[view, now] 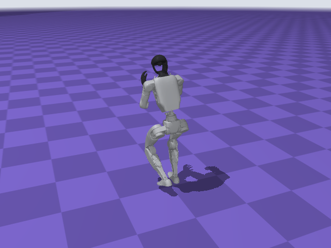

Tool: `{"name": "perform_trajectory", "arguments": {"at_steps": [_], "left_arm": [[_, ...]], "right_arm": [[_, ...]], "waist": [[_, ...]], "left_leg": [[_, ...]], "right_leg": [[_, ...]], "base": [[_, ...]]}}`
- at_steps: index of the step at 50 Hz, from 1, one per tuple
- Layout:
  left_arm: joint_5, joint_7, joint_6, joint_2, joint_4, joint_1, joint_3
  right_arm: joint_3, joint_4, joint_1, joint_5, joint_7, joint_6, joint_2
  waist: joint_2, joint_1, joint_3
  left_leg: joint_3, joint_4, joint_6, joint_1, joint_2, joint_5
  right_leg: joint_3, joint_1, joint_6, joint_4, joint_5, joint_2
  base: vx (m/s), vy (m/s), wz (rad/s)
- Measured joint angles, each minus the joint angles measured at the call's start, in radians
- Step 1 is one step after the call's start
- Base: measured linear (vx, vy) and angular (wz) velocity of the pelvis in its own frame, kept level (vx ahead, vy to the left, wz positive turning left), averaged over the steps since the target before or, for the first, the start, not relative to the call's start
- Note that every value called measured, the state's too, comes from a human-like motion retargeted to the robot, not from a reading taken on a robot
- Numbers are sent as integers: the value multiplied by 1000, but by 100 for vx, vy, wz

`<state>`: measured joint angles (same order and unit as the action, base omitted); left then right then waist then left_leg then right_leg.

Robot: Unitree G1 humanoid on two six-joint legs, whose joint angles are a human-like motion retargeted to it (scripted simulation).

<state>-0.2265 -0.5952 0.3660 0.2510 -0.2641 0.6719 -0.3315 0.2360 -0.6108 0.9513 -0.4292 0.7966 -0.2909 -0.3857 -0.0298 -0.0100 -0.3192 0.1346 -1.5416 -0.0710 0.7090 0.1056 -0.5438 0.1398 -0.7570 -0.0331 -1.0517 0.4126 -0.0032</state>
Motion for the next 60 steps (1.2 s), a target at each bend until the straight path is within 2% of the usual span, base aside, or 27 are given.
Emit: {"name": "perform_trajectory", "arguments": {"at_steps": [2, 4, 7, 10, 13, 17, 21, 23, 27, 30, 34, 35, 36, 38, 40, 42, 45, 49, 52, 55, 58, 60], "left_arm": [[-6, -23, 0, 29, -61, 101, 10], [-15, -30, -11, 52, -99, 176, 7], [-29, -27, -27, 65, -120, 219, -17], [-42, -15, -34, 60, -118, 201, -53], [-32, -2, -13, 49, -151, 151, -91], [2, -44, 17, 25, -221, 131, -112], [22, -84, 32, -4, -256, 123, -122], [14, -93, 35, -11, -268, 104, -119], [-48, -95, 36, -28, -263, 38, -85], [-115, -94, 24, -32, -215, 43, -50], [-116, -164, 12, -38, -117, 72, -68], [-105, -188, 13, -42, -97, 74, -78], [-95, -206, 13, -40, -87, 77, -82], [-79, -227, 14, -33, -83, 88, -84], [-81, -224, 17, -23, -93, 107, -77], [-97, -212, 17, -18, -105, 142, -63], [-102, -188, 31, -23, -127, 162, -45], [-75, -147, 51, -19, -153, 122, -41], [-56, -97, 64, -9, -177, 80, -44], [-45, -37, 65, -7, -207, 39, -46], [-64, 10, 60, -21, -232, 3, -23], [-80, 36, 49, -40, -239, -5, -4]], "right_arm": [[58, 18, -66, 48, -53, -16, -7], [104, 34, -118, 91, -105, -22, -6], [141, 42, -185, 146, -156, -31, 16], [141, 44, -239, 200, -207, -36, 49], [133, 45, -291, 236, -229, -33, 72], [134, 18, -329, 255, -170, -29, 78], [137, -40, -300, 243, -95, -46, 70], [121, -70, -258, 209, -53, -52, 61], [82, -86, -149, 104, 1, -33, 54], [92, -33, -55, 42, 27, -8, 70], [147, 12, -97, 54, 30, -2, 113], [162, 20, -115, 63, 24, 0, 118], [171, 28, -121, 67, 8, 6, 115], [179, 46, -120, 69, -19, 18, 103], [164, 69, -102, 44, -36, 31, 86], [139, 112, -57, -5, -36, 43, 69], [119, 167, -26, -58, 3, 43, 70], [122, 131, -86, -61, 43, 8, 97], [120, 77, -133, -46, 42, -6, 110], [102, 23, -146, -68, 42, 3, 105], [64, -17, -126, -136, 58, 26, 97], [41, -27, -102, -178, 79, 48, 94]], "waist": [[-4, 6, 36], [-17, 19, 62], [-39, 37, 69], [-61, 52, 40], [-73, 54, 30], [-86, 59, 52], [-96, 42, 63], [-86, 27, 55], [-62, 25, 22], [-22, 33, 7], [54, 40, 36], [70, 46, 42], [78, 59, 47], [83, 79, 62], [71, 90, 74], [35, 97, 64], [-14, 111, 47], [-20, 124, 73], [4, 113, 89], [28, 77, 71], [34, 50, 23], [31, 39, -23]], "left_leg": [[4, 220, 33, 35, -47, 21], [13, 343, 25, 57, -90, 11], [22, 307, -49, 98, -129, -92], [32, 218, -114, 137, -145, -159], [30, 197, -132, 149, -142, -168], [16, 294, -92, 126, -167, -93], [-19, 343, 2, 118, -203, 17], [-7, 241, 23, 145, -167, 41], [-16, -170, 10, 173, -96, 32], [-97, -365, 22, 78, -56, 40], [-135, -84, 110, -159, -8, 96], [-130, 26, 124, -209, -5, 95], [-118, 128, 122, -250, -14, 70], [-91, 285, 100, -312, -40, -34], [-61, 354, 43, -343, -68, -218], [-29, 379, -5, -356, -112, -292], [-21, 421, -30, -368, -159, -275], [-55, 466, 18, -367, -144, -151], [-38, 335, 54, -314, -61, -26], [-17, 22, 41, -231, 28, 50], [-14, -334, 0, -129, 102, 52], [-28, -522, -8, -37, 118, 48]], "right_leg": [[3, -14, 2, -83, 23, -31], [8, -19, 31, -232, 87, -85], [-11, -40, 69, -463, 196, -136], [-51, -78, 85, -651, 248, -161], [-79, -87, 93, -747, 248, -164], [-75, 25, 71, -669, 245, -159], [-49, 188, 39, -385, 286, -134], [-40, 229, 54, -284, 360, -115], [-57, 211, 88, -270, 435, -69], [-50, 154, 101, -246, 373, -19], [-35, 96, 40, -92, 150, 36], [-45, 77, 13, -71, 92, 48], [-51, 53, 3, -109, 76, 36], [-58, 6, 9, -240, 97, -10], [-73, -24, 30, -400, 173, -72], [-98, -27, 30, -507, 221, -129], [-108, 19, 9, -504, 239, -152], [-82, 127, -30, -228, 191, -73], [-65, 208, -33, -45, 154, -6], [-51, 268, 7, -19, 198, 31], [-68, 290, 53, -76, 279, 56], [-73, 290, 78, -116, 313, 54]], "base": [[-10, 6, -16], [-14, 6, 7], [-18, 5, 9], [-19, 4, 4], [-19, 2, 0], [-18, -4, 36], [-24, -6, 57], [-33, -2, 39], [-42, 3, 14], [-45, 7, -44], [-40, 10, -59], [-36, 11, -19], [-35, 10, -4], [-35, 10, 6], [-34, 9, 9], [-29, 6, 38], [-19, 2, 54], [-3, -3, 31], [0, 0, 0], [1, 0, -7], [0, 0, 0], [1, 1, 9]]}}
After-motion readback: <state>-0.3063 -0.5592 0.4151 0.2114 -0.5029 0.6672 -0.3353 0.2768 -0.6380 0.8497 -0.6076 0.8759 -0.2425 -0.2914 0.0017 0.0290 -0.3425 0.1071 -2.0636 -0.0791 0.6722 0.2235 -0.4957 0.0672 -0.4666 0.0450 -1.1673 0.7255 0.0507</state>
